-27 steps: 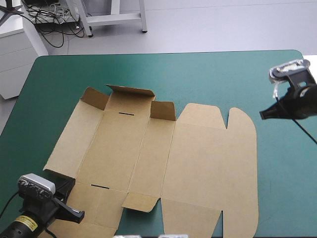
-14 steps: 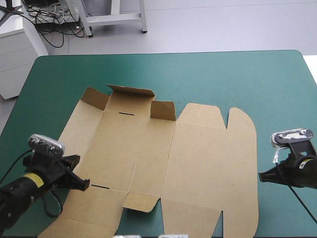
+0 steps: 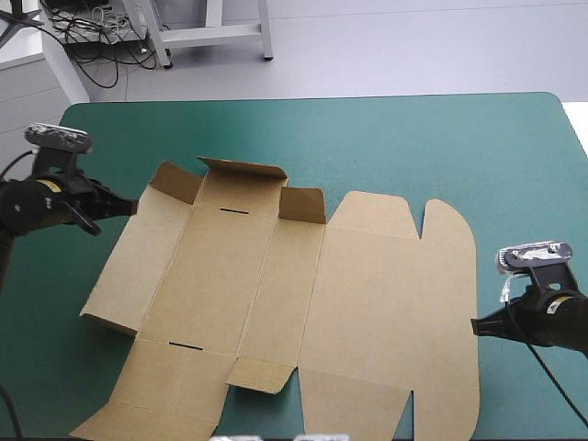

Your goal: Fold the box

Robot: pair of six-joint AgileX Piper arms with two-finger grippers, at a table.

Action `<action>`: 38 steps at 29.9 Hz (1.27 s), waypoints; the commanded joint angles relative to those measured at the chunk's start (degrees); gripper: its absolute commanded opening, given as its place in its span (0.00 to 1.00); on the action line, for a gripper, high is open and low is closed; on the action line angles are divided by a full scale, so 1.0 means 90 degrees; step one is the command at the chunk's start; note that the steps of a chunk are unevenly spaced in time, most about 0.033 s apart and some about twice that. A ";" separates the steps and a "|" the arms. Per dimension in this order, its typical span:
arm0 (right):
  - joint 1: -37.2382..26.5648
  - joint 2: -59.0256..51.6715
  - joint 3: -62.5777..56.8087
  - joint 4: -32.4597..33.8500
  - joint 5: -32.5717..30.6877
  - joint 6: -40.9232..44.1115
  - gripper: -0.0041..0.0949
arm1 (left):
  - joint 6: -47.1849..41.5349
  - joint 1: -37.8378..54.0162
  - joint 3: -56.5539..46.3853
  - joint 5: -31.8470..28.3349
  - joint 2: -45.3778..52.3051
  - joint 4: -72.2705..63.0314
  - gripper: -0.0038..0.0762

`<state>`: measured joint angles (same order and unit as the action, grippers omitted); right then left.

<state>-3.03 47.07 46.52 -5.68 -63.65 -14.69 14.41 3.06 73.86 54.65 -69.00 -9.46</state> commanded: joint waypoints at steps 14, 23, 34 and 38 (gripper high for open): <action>-0.0061 -0.0055 0.0141 -0.0133 0.0534 -0.0203 0.02 | 0.1927 0.4085 0.0894 0.2104 -0.1071 -0.2590 0.04; -0.0061 -0.0055 0.0141 -0.0219 0.0522 -0.0203 0.02 | 0.2083 0.4085 0.0884 0.2104 -0.1071 -0.2402 0.06; -0.0061 -0.0055 0.0141 -0.0219 0.0480 -0.0389 0.02 | 0.2241 0.3703 0.0284 0.1762 -0.1098 -0.2098 0.93; -0.0061 -0.0055 0.0141 -0.0219 0.0480 -0.0389 0.02 | 0.1976 0.3558 0.0042 0.1589 -0.1129 -0.2373 0.94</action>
<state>-3.16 47.07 46.52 -7.19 -61.28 -17.49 33.72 36.19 73.96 70.58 -80.40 -27.09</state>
